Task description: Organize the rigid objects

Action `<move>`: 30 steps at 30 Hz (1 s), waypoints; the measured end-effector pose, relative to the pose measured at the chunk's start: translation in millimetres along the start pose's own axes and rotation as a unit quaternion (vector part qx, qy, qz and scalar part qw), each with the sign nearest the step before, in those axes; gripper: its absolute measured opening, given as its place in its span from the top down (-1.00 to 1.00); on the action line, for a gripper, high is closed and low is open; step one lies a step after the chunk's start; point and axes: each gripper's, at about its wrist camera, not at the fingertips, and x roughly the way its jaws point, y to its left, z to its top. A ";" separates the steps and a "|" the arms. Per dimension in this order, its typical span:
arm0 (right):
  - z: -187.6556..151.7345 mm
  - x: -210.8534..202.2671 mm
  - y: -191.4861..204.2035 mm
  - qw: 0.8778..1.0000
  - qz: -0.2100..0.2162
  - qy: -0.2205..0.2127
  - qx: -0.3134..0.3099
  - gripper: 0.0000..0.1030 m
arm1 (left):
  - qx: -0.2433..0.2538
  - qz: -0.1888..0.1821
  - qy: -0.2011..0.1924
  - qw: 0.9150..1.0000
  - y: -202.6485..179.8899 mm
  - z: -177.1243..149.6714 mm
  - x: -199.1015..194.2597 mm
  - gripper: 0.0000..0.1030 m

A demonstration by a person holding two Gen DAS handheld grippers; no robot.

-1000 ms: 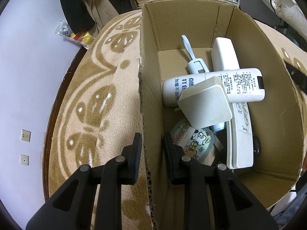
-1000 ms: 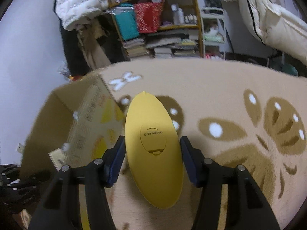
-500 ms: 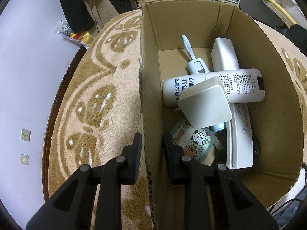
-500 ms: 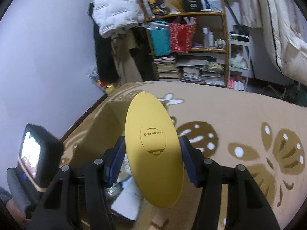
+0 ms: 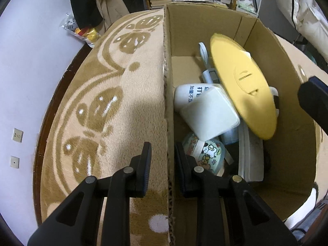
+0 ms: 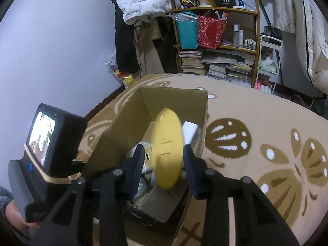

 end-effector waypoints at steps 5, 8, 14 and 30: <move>-6.0 -21.6 -2.5 1.000 -0.011 -0.019 0.017 0.20 | -0.001 -0.003 -0.022 1.000 0.5 -7.0 -12.4 0.57; -11.6 -33.6 -8.6 0.999 -0.019 -0.027 0.035 0.18 | -0.001 -0.005 -0.040 0.999 1.6 -10.0 -23.2 0.57; -25.8 -56.9 -20.4 0.995 -0.029 -0.054 0.074 -0.23 | 0.016 0.005 -0.086 0.996 -2.3 -20.3 -48.1 0.56; -55.4 -118.4 -20.3 0.987 -0.074 -0.107 0.090 -0.78 | -0.015 0.003 -0.192 0.981 25.5 -56.8 -121.1 -0.08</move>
